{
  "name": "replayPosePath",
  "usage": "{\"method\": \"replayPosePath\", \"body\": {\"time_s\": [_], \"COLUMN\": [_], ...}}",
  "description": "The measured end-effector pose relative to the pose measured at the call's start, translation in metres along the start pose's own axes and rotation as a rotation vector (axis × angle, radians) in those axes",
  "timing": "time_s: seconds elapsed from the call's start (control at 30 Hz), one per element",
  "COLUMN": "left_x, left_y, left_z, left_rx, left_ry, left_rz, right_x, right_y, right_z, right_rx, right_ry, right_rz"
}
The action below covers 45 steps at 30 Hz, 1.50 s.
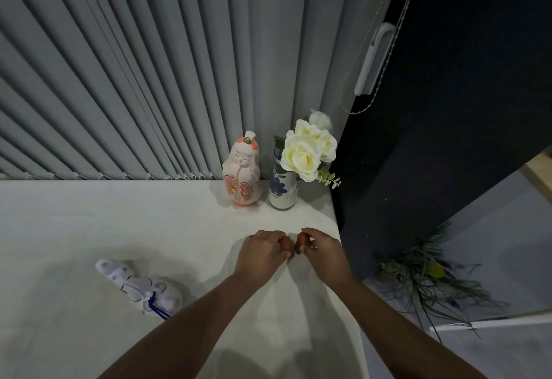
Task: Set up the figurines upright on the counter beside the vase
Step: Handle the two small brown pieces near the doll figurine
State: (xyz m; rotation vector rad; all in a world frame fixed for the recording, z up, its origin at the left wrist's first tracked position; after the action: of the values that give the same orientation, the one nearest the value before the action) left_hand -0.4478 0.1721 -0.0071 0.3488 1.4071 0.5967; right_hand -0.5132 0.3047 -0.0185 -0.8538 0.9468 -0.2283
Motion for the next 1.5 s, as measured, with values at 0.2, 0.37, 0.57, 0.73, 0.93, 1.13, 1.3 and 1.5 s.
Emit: {"method": "replayPosePath", "body": {"time_s": [0.2,0.37,0.57,0.73,0.93,1.13,1.3,1.5], "left_x": [0.002,0.003,0.004,0.003,0.006,-0.001,-0.013,-0.043], "left_y": [0.005,0.004,0.002,0.005,0.000,-0.005,-0.011,-0.038], "left_z": [-0.001,-0.002,0.001,0.003,0.005,0.017,0.036,0.066], "left_rx": [-0.002,-0.018,-0.014,-0.011,-0.030,-0.010,0.024,0.041], "left_ry": [0.002,0.016,0.045,0.030,-0.016,0.006,0.043,0.096], "left_rz": [0.025,0.038,0.048,0.031,-0.032,-0.047,-0.096,-0.117], "right_x": [-0.008,-0.011,-0.006,-0.006,-0.008,-0.009,-0.007,0.012], "right_y": [0.001,0.003,0.009,0.013,0.010,-0.003,-0.019,-0.052], "right_z": [-0.004,-0.004,-0.005,-0.005,0.000,0.014,0.032,0.054], "right_rx": [0.003,-0.003,-0.018,0.024,0.030,-0.022,-0.043,-0.056], "right_ry": [0.001,-0.016,-0.045,-0.039,-0.033,0.021,0.089,0.136], "right_rz": [0.045,0.052,0.026,-0.038,0.034,0.107,0.190,0.178]}}
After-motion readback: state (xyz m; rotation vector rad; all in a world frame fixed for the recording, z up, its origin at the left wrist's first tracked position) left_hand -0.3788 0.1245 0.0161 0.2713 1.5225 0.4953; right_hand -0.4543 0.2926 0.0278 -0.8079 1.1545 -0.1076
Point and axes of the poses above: each hand's wrist, its own z-axis away from the middle knuckle, its own x-axis out of the palm, y = z × x, the point moved 6 cm from there along -z, towards the middle knuckle, and after that the axes turned 11 degrees about -y, right-handed, at the moved point
